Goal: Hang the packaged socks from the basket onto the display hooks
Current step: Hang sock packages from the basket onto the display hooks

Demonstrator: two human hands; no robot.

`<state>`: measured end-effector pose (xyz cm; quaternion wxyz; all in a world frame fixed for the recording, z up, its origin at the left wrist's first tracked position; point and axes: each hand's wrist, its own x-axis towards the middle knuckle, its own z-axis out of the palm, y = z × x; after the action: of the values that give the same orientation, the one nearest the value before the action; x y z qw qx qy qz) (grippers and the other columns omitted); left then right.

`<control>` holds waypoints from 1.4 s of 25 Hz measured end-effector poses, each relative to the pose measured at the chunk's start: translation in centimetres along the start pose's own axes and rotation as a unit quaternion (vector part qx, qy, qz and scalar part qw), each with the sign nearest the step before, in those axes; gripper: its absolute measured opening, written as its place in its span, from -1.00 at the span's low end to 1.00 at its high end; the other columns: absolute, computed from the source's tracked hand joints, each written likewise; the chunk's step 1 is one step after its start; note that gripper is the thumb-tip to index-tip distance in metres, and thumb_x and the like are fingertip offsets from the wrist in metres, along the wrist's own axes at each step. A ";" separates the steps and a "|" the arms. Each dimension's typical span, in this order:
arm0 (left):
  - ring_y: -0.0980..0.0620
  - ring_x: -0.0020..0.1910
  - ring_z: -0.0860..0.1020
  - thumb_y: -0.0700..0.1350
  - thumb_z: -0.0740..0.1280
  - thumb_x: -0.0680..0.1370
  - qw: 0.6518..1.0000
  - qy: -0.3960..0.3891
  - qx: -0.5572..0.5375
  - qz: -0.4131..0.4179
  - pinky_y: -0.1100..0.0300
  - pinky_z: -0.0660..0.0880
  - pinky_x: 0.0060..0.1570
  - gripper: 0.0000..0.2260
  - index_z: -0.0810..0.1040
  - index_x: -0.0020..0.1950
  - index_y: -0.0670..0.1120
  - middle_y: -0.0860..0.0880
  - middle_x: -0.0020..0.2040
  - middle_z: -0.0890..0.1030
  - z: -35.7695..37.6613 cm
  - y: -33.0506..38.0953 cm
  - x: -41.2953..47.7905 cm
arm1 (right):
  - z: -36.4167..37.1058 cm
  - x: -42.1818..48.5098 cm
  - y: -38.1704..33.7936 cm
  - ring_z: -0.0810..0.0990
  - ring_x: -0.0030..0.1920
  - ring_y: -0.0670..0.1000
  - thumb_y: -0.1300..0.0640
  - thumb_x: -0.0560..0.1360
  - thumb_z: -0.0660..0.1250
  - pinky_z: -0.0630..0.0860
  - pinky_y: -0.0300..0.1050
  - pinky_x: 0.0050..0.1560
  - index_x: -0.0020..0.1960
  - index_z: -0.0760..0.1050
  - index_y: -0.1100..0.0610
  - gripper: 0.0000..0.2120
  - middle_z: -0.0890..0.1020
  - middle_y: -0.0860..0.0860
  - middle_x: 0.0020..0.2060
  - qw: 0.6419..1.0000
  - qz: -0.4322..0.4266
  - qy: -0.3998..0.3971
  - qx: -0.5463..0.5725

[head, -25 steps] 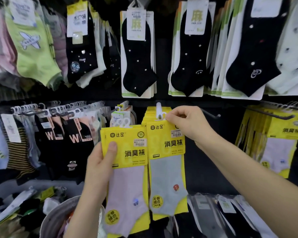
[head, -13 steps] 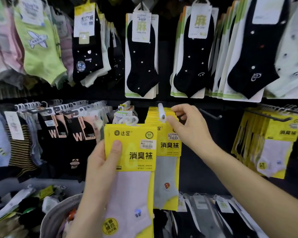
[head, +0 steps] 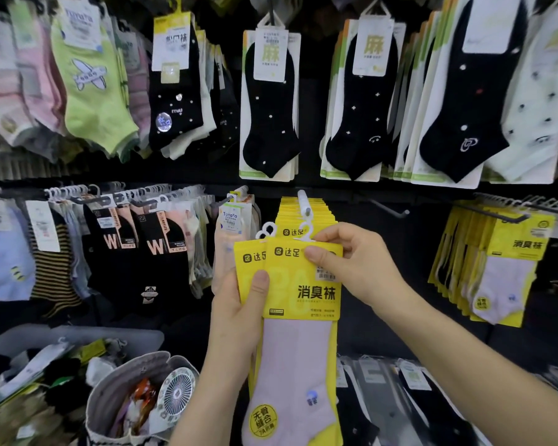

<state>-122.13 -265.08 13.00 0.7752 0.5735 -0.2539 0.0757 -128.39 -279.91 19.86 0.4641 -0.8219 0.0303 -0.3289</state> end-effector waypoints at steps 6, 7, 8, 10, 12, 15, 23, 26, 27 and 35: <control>0.04 -0.14 0.65 0.10 0.28 0.43 1.000 0.016 0.013 0.019 0.10 0.59 -0.18 -0.81 0.57 -0.06 0.07 0.03 -0.11 0.68 -0.2 -0.5 0.3 | 0.2 0.5 -0.2 0.57 -0.31 -0.26 0.06 0.42 0.43 0.53 -0.24 -0.25 -0.26 0.56 -0.12 -0.88 0.63 -0.17 -0.30 0.999 -0.031 0.006 -0.018; 0.05 -0.14 0.65 0.11 0.28 0.44 1.000 0.012 0.015 0.019 0.12 0.59 -0.18 -0.83 0.58 -0.07 0.10 0.04 -0.10 0.68 -0.2 -0.5 0.3 | 0.3 0.6 -0.2 0.59 -0.29 -0.25 0.06 0.42 0.43 0.55 -0.23 -0.22 -0.26 0.57 -0.11 -0.88 0.63 -0.17 -0.30 1.000 -0.023 0.008 -0.010; 0.07 -0.14 0.65 0.11 0.28 0.45 1.000 0.009 0.016 0.019 0.15 0.58 -0.19 -0.85 0.58 -0.08 0.13 0.06 -0.10 0.68 -0.2 -0.6 0.3 | 0.3 0.7 -0.2 0.60 -0.27 -0.23 0.07 0.41 0.43 0.56 -0.22 -0.19 -0.27 0.57 -0.11 -0.88 0.64 -0.16 -0.30 1.000 -0.015 0.009 -0.006; 0.09 -0.14 0.64 0.10 0.29 0.50 0.999 0.019 0.019 0.024 0.18 0.56 -0.18 -0.87 0.58 -0.02 0.14 0.06 -0.09 0.68 -0.2 -0.7 0.4 | 0.2 1.1 -0.1 0.60 -0.27 -0.23 0.08 0.42 0.43 0.55 -0.22 -0.19 -0.29 0.57 -0.10 -0.86 0.64 -0.15 -0.29 1.000 -0.009 0.022 -0.008; 0.04 -0.11 0.63 0.03 0.28 0.53 0.998 0.044 0.020 0.030 0.16 0.56 -0.14 -0.80 0.56 0.11 0.01 0.00 -0.04 0.68 -0.7 -0.8 0.7 | -0.3 1.8 0.1 0.62 -0.21 -0.14 0.10 0.44 0.42 0.57 -0.14 -0.13 -0.28 0.58 -0.08 -0.85 0.65 -0.11 -0.26 0.999 0.001 0.054 0.000; 0.05 -0.15 0.64 0.01 0.26 0.53 0.995 0.085 0.034 0.036 0.24 0.56 -0.22 -0.87 0.54 -0.02 0.01 0.03 -0.11 0.67 -2.6 -0.5 1.6 | -1.2 3.3 0.1 0.65 -0.10 0.04 0.10 0.45 0.40 0.60 0.02 -0.02 -0.26 0.58 -0.04 -0.88 0.67 -0.02 -0.20 0.996 0.038 0.086 0.007; 0.13 -0.10 0.64 0.10 0.24 0.51 0.990 0.083 0.092 0.072 0.16 0.53 -0.14 -0.89 0.52 -0.06 0.14 0.12 -0.11 0.66 -4.5 1.5 1.4 | -0.7 4.7 0.0 0.61 -0.08 -0.02 0.06 0.44 0.42 0.57 0.02 0.02 -0.24 0.60 0.00 -0.91 0.64 -0.09 -0.23 0.993 0.034 0.062 -0.094; 0.24 -0.13 0.62 0.15 0.28 0.50 0.988 0.064 0.108 0.087 0.19 0.51 -0.15 -0.91 0.52 -0.06 0.19 0.25 -0.11 0.65 -4.4 2.1 1.1 | -0.2 4.5 0.0 0.56 -0.09 -0.10 0.00 0.45 0.39 0.51 -0.07 -0.09 -0.19 0.62 -0.01 -0.90 0.61 -0.16 -0.22 0.983 0.005 0.066 -0.170; 0.26 -0.12 0.61 0.16 0.28 0.50 0.988 0.063 0.114 0.089 0.18 0.52 -0.14 -0.92 0.52 -0.06 0.22 0.28 -0.10 0.64 -4.4 2.3 0.9 | -0.1 4.4 0.2 0.54 -0.08 -0.10 -0.02 0.45 0.38 0.47 -0.09 -0.13 -0.17 0.63 -0.01 -0.89 0.60 -0.16 -0.19 0.977 -0.008 0.072 -0.199; 0.21 -0.25 0.59 0.01 0.34 0.51 0.982 0.059 0.159 0.078 0.29 0.51 -0.29 -0.93 0.52 -0.17 0.11 0.19 -0.26 0.64 -4.1 2.3 0.8 | 0.2 2.7 -0.4 0.42 -0.12 -0.21 -0.08 0.41 0.40 0.40 -0.25 -0.03 -0.04 0.48 -0.05 -0.80 0.42 -0.12 -0.13 0.964 -0.089 0.116 -0.220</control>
<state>-121.13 -260.66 14.43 0.6791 0.6625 -0.2370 0.2092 -126.27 -280.53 21.49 0.2340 -0.8593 0.0825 -0.4473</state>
